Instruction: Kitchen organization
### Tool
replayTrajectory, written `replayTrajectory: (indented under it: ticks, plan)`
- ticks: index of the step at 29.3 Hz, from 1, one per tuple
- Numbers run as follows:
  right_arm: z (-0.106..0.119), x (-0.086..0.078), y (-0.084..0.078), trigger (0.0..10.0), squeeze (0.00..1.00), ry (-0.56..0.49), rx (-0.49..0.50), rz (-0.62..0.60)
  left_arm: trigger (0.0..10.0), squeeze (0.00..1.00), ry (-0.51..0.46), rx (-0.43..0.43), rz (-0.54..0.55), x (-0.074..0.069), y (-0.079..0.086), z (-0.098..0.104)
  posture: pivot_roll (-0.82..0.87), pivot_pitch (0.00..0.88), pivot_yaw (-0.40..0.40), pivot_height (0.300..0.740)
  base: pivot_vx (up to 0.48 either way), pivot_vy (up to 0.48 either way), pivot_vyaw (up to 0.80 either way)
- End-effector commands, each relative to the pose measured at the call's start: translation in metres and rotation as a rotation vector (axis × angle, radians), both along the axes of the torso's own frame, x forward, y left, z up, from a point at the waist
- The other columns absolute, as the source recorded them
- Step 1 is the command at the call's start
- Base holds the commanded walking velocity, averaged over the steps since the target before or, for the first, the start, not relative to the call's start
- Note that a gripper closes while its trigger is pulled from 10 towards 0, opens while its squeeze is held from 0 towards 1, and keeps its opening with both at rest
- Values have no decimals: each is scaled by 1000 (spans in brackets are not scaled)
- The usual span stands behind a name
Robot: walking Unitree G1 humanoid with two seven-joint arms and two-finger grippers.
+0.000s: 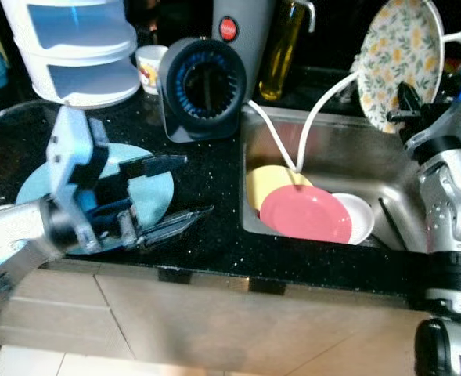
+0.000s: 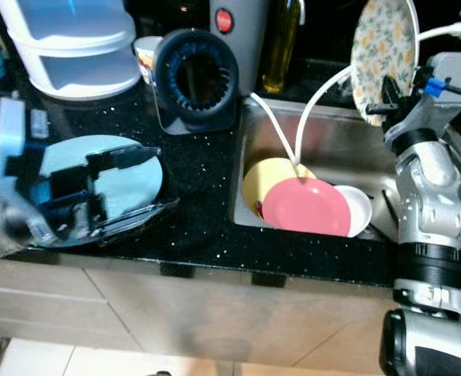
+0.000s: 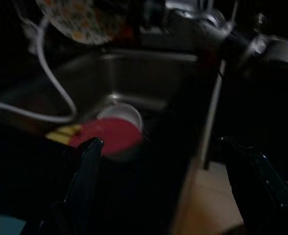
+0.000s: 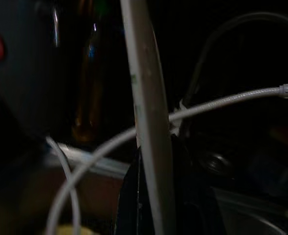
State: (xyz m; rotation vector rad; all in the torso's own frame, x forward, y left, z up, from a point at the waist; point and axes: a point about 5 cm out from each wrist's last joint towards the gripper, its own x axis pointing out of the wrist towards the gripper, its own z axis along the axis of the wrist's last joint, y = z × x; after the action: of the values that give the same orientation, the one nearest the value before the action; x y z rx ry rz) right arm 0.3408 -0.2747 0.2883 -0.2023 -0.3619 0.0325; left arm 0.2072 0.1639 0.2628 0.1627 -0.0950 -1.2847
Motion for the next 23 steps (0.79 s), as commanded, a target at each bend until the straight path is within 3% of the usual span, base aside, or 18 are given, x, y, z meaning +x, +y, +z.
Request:
replayTrajectory:
  ticks: [1, 3, 8, 13, 16, 19, 20, 21, 23]
  plan:
    - [-8, 0, 5, 10000, 0, 73, -75, 44, 10000, 0, 9, 58, -21, -5, 0, 0, 145, 87, -91, 740, 0, 0, 0]
    - [-17, -3, 6, 10000, 0, 197, -194, 103, 10000, 0, 24, 99, -25, -9, 2, -2, 147, 92, -97, 740, 0, 0, 0]
    - [-21, -12, -3, 10000, 0, 317, -290, 186, 10000, 0, 50, 125, -46, -17, 4, -1, 145, 102, -102, 740, 0, 0, 0]
    - [-18, -23, -26, 10000, 0, 453, -422, 183, 10000, 0, 64, 152, -72, -23, 5, 0, 122, 120, -103, 740, 0, 0, 0]
    - [-15, -25, -31, 10000, 0, 494, -463, 172, 10000, 0, 66, 158, -81, -25, 5, 1, 117, 123, -104, 740, 0, 0, 0]
    - [-10, -30, -36, 10000, 0, 583, -589, 186, 10000, 0, 62, 186, -74, -23, 6, 1, 102, 134, -103, 740, 0, 0, 0]
    - [-11, -32, -40, 10000, 0, 647, -696, 181, 10000, 0, 67, 190, -81, -23, 5, 0, 95, 143, -101, 740, 0, 0, 0]
    - [-11, -32, -40, 10000, 0, 647, -696, 181, 10000, 0, 67, 190, -81, -23, 5, 0, 95, 143, -101, 740, 0, 0, 0]
    - [-12, -31, -42, 10000, 0, 706, -798, 165, 10000, 0, 68, 189, -85, -23, 3, 1, 86, 152, -101, 740, 0, 0, 0]
